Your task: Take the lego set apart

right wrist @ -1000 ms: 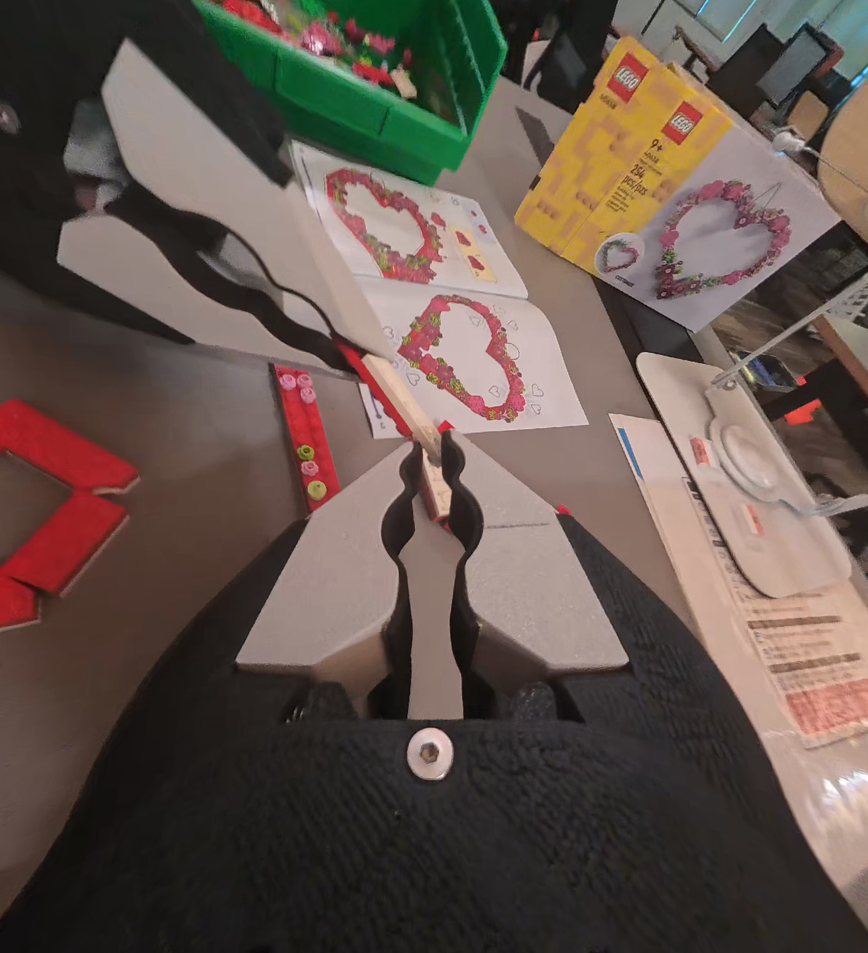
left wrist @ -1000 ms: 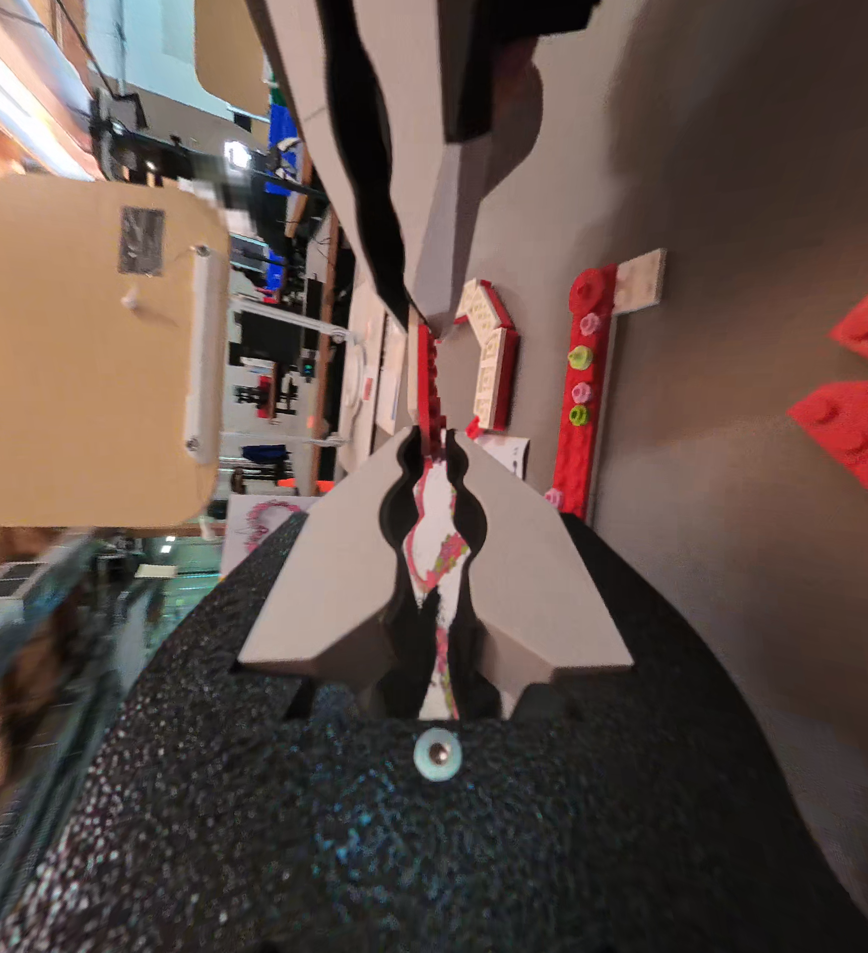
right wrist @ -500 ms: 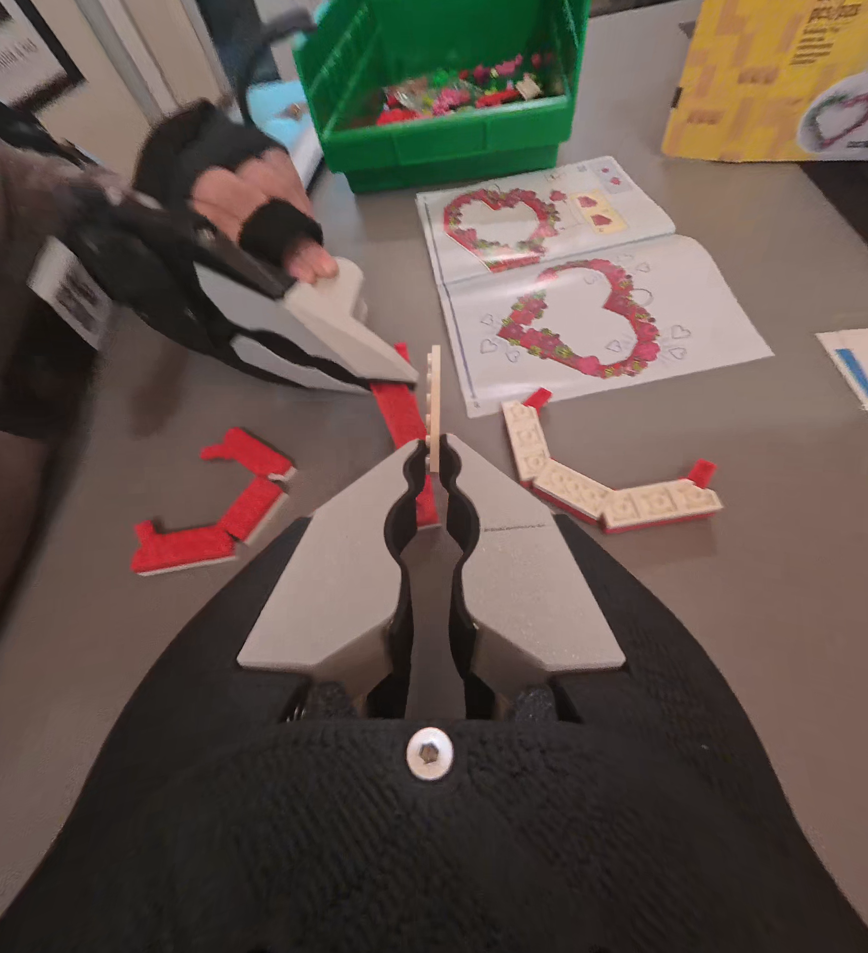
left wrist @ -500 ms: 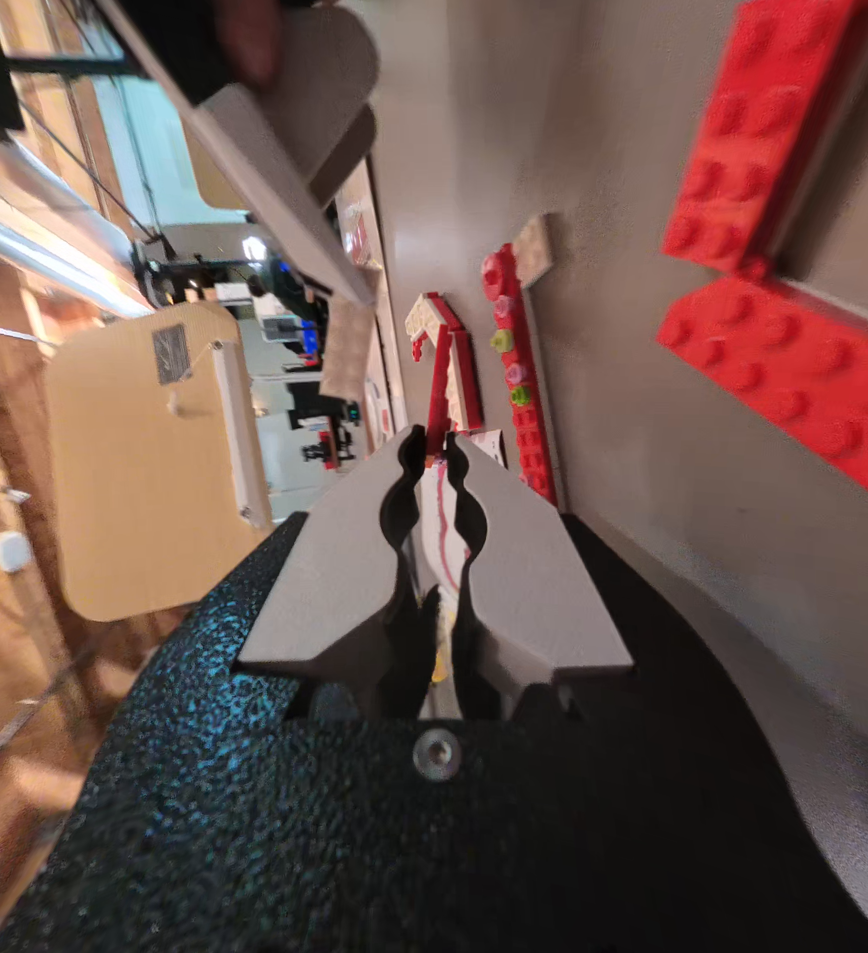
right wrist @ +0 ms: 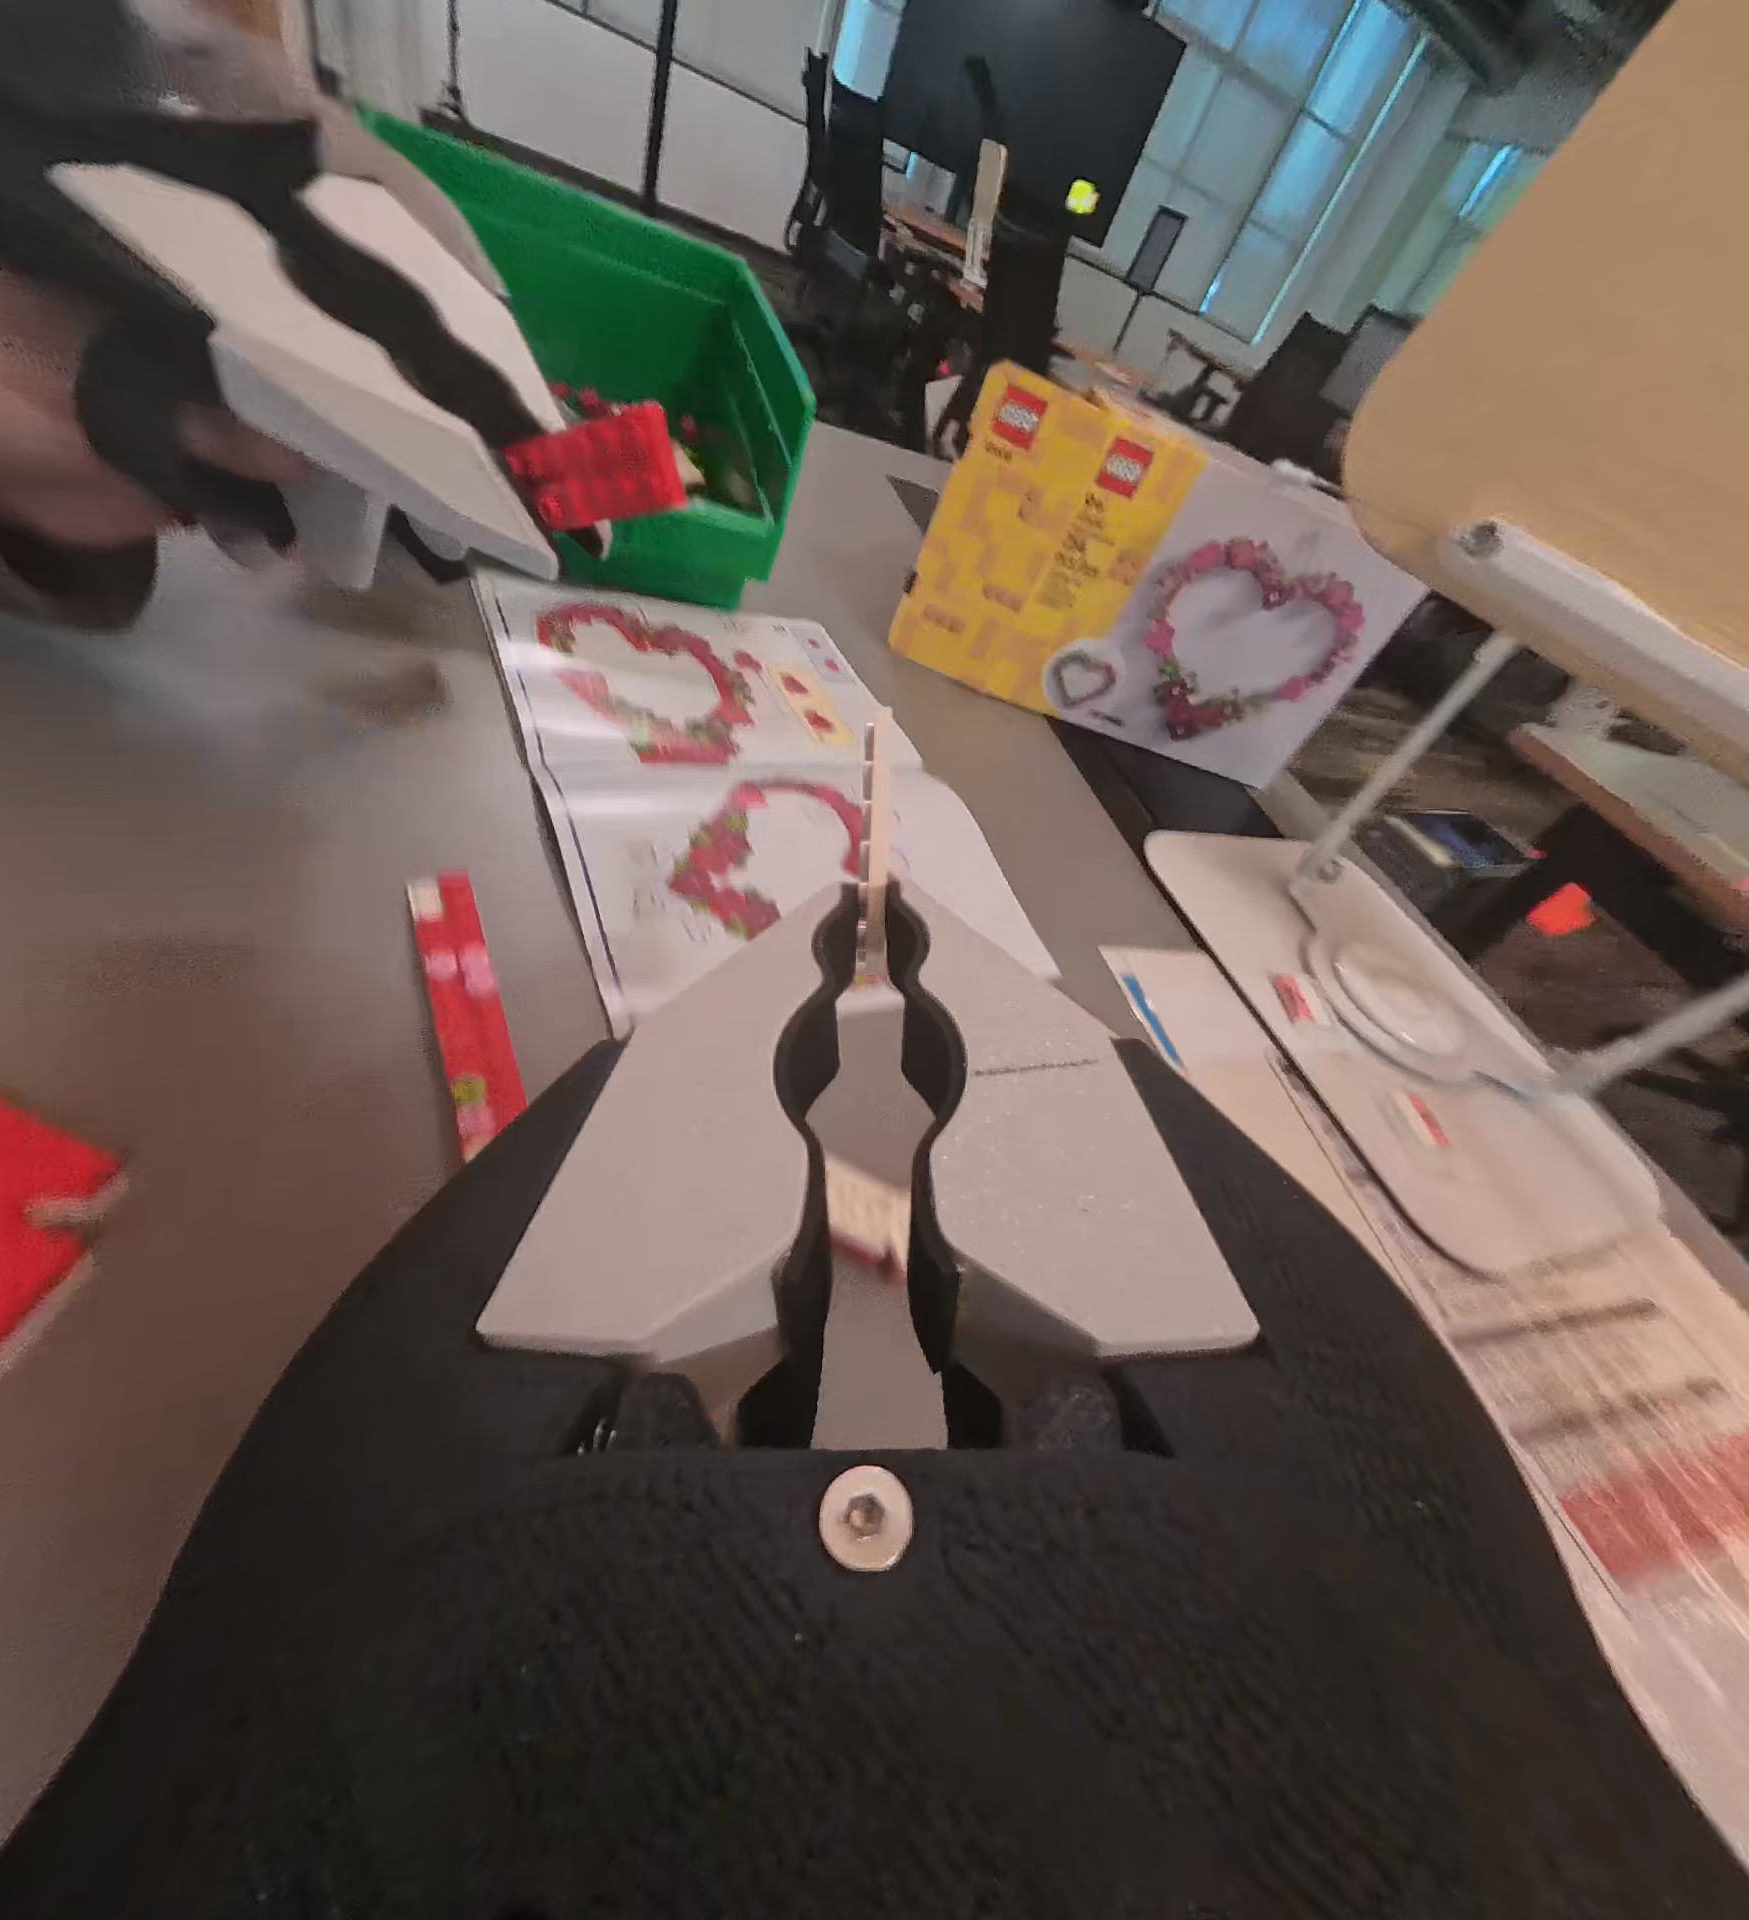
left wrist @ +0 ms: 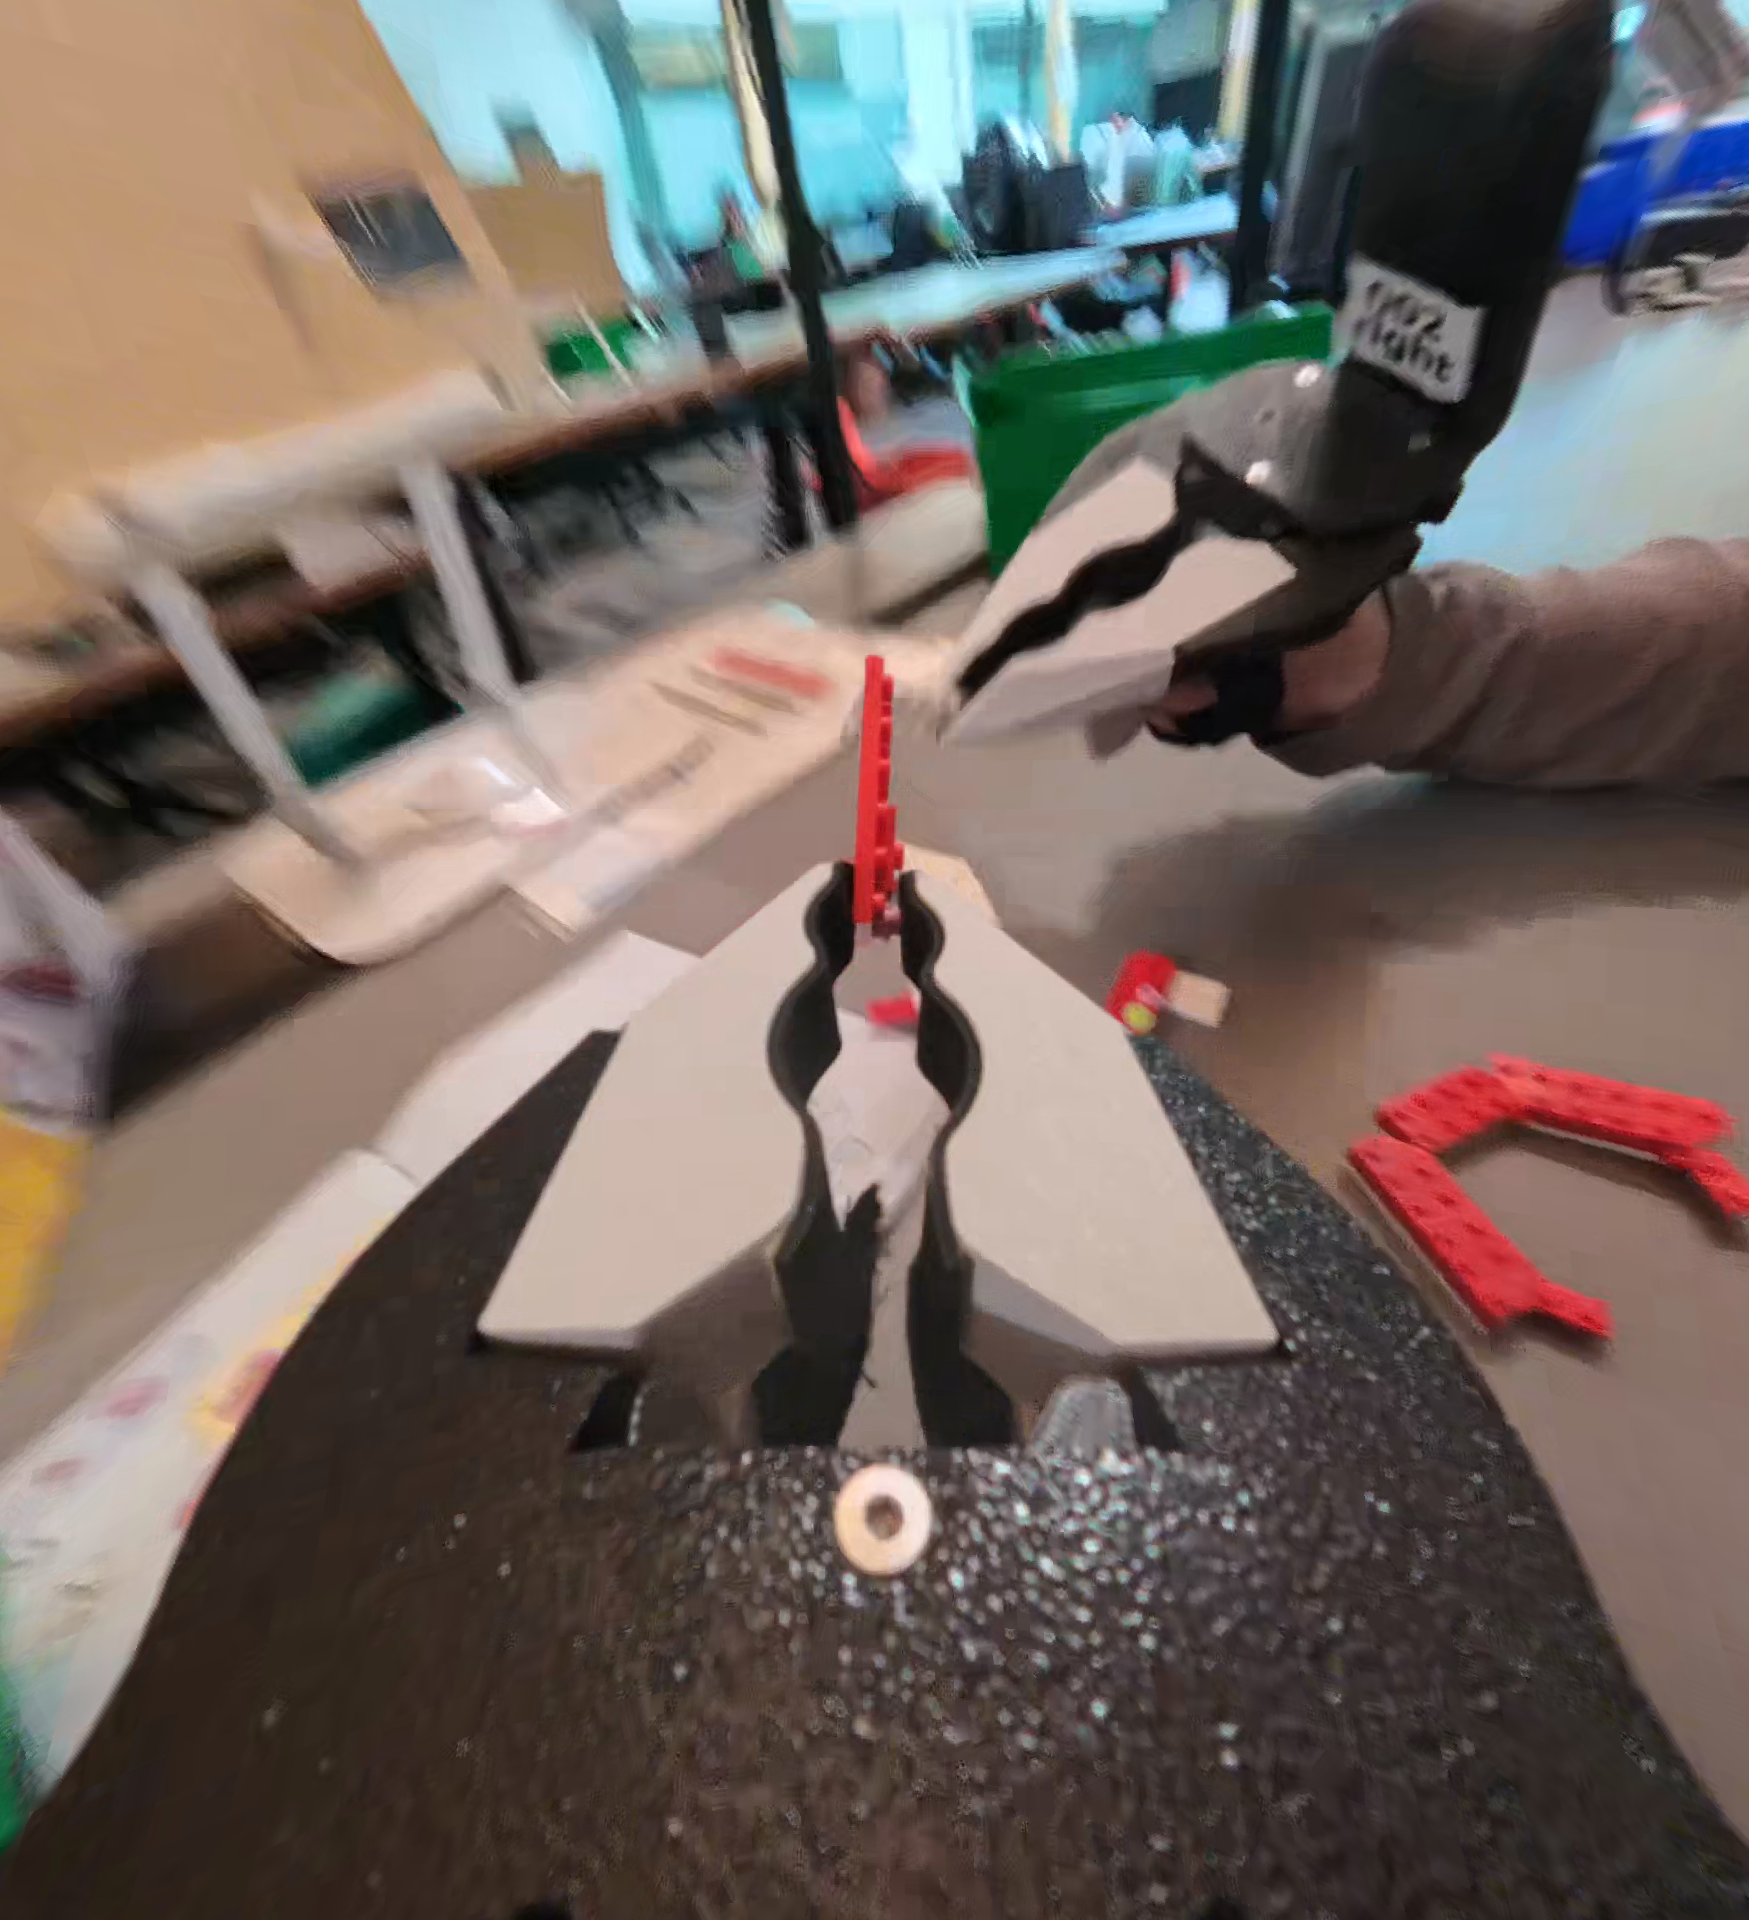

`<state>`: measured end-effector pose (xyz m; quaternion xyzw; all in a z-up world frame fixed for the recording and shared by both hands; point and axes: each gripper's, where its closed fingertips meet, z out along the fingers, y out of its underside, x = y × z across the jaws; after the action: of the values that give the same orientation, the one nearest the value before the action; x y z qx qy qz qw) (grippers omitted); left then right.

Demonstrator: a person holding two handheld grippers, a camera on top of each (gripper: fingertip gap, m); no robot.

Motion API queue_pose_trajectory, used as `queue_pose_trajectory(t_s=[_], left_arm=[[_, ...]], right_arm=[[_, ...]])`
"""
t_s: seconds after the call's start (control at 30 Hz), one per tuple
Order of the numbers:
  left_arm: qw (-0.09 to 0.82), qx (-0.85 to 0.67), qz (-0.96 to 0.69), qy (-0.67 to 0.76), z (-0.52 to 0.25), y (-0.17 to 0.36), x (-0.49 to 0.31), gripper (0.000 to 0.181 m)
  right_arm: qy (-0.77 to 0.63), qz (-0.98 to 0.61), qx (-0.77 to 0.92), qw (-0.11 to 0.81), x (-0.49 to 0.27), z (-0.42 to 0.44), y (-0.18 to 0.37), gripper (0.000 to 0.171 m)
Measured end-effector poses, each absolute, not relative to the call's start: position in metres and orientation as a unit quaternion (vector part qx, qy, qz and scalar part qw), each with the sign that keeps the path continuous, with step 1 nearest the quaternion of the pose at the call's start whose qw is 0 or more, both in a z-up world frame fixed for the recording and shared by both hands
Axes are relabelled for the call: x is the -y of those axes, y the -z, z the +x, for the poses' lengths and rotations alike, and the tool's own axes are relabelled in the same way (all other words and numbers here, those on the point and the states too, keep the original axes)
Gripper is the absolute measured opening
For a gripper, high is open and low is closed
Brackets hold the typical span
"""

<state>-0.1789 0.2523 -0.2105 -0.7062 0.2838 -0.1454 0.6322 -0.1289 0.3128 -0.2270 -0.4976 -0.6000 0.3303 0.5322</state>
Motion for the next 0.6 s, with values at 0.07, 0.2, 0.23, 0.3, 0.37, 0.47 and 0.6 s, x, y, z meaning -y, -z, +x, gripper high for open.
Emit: queue_pose_trajectory(t_s=[0.07,0.2,0.23,0.3,0.37,0.47,0.6], left_arm=[[0.709,-0.273,-0.648,0.058,-0.194,0.169,-0.242,0.006],[0.815,-0.179,-0.55,0.043,-0.242,0.089,-0.198,0.006],[0.826,-0.156,-0.539,0.056,-0.256,0.078,-0.19,0.006],[0.84,-0.119,-0.523,0.079,-0.281,0.066,-0.177,0.006],[0.848,-0.09,-0.514,0.092,-0.3,0.061,-0.17,0.006],[0.849,-0.064,-0.513,0.107,-0.318,0.061,-0.167,0.006],[0.833,-0.057,-0.531,0.144,-0.325,0.066,-0.172,0.006]], right_arm=[[-0.392,-0.508,0.599,0.479,-0.301,-0.168,0.214,0.003],[-0.473,-0.505,0.611,0.384,-0.272,-0.278,0.2,0.003],[-0.485,-0.503,0.617,0.363,-0.263,-0.306,0.2,0.003],[-0.501,-0.5,0.631,0.316,-0.241,-0.356,0.202,0.003],[-0.495,-0.499,0.647,0.295,-0.226,-0.398,0.206,0.009],[-0.497,-0.523,0.654,0.228,-0.202,-0.437,0.216,0.054],[-0.545,-0.494,0.647,0.202,-0.185,-0.44,0.196,0.097]])
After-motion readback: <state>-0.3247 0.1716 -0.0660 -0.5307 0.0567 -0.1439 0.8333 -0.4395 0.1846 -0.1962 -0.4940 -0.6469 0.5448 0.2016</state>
